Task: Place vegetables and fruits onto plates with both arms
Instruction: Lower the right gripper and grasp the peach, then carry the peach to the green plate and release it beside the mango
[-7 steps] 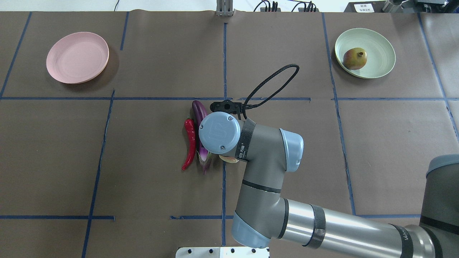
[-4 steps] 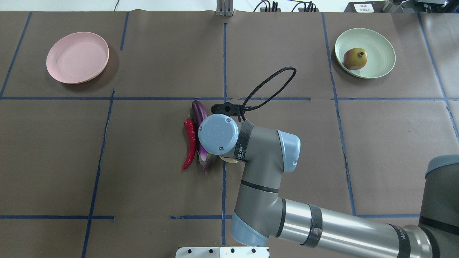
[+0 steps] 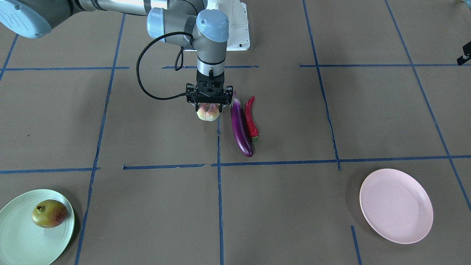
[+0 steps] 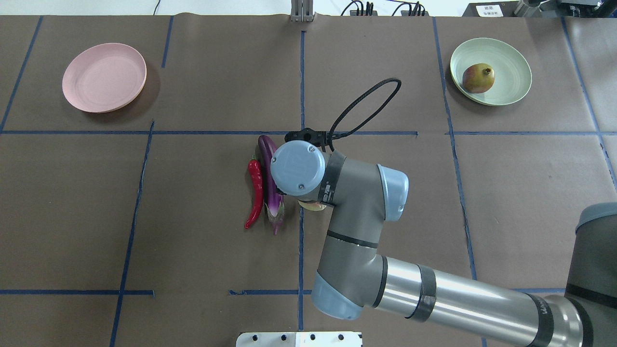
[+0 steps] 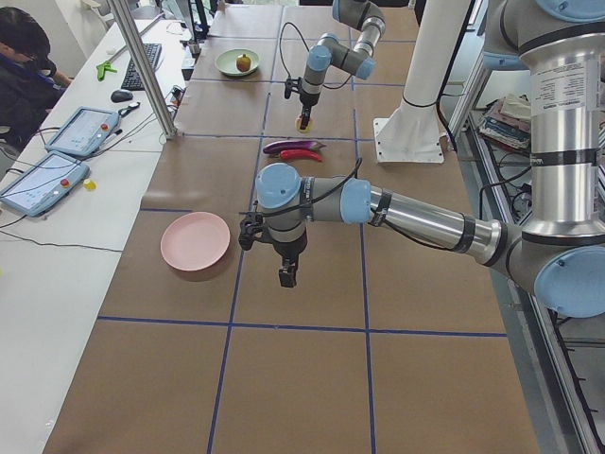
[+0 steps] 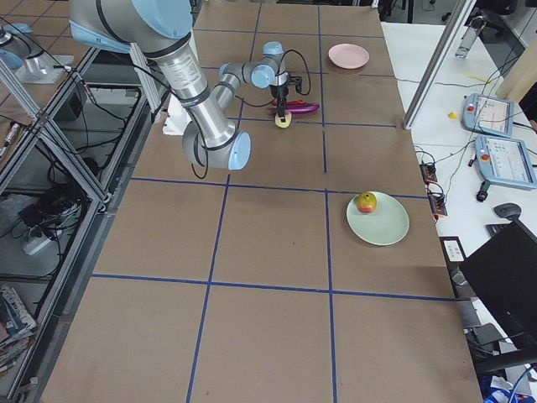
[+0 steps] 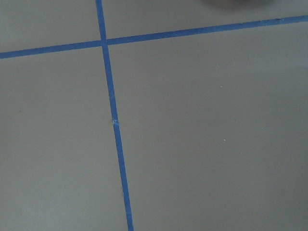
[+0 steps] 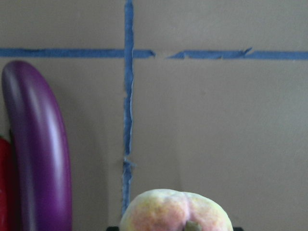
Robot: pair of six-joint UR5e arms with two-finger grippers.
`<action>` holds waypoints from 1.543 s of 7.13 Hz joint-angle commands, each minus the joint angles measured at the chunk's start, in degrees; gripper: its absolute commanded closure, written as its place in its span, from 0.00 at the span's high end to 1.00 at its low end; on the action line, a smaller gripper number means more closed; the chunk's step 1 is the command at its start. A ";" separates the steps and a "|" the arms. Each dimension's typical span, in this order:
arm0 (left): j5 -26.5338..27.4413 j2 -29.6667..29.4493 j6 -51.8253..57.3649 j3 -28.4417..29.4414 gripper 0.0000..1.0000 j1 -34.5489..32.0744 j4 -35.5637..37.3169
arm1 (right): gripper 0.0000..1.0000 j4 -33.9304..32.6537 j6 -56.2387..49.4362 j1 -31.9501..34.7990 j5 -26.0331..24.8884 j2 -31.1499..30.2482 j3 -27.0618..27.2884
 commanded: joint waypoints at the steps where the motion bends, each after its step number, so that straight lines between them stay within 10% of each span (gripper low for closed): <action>1: 0.00 0.07 0.14 0.11 1.00 0.00 0.00 | 0.02 -0.04 -14.22 12.28 8.65 -1.26 0.03; 4: 0.00 0.07 0.14 0.11 1.00 0.00 0.00 | 0.02 1.36 -39.61 31.26 18.93 -5.75 -5.56; 7: 0.00 0.07 0.14 0.02 1.00 0.00 0.09 | 0.02 25.03 -56.88 43.43 28.90 -5.92 -31.37; 9: 0.00 0.16 0.14 0.02 1.00 0.00 0.00 | 0.04 28.85 -57.72 43.72 28.99 -7.40 -36.25; 11: 0.00 0.16 0.14 0.02 1.00 0.00 0.00 | 0.48 32.92 -57.46 42.85 28.56 -9.44 -38.73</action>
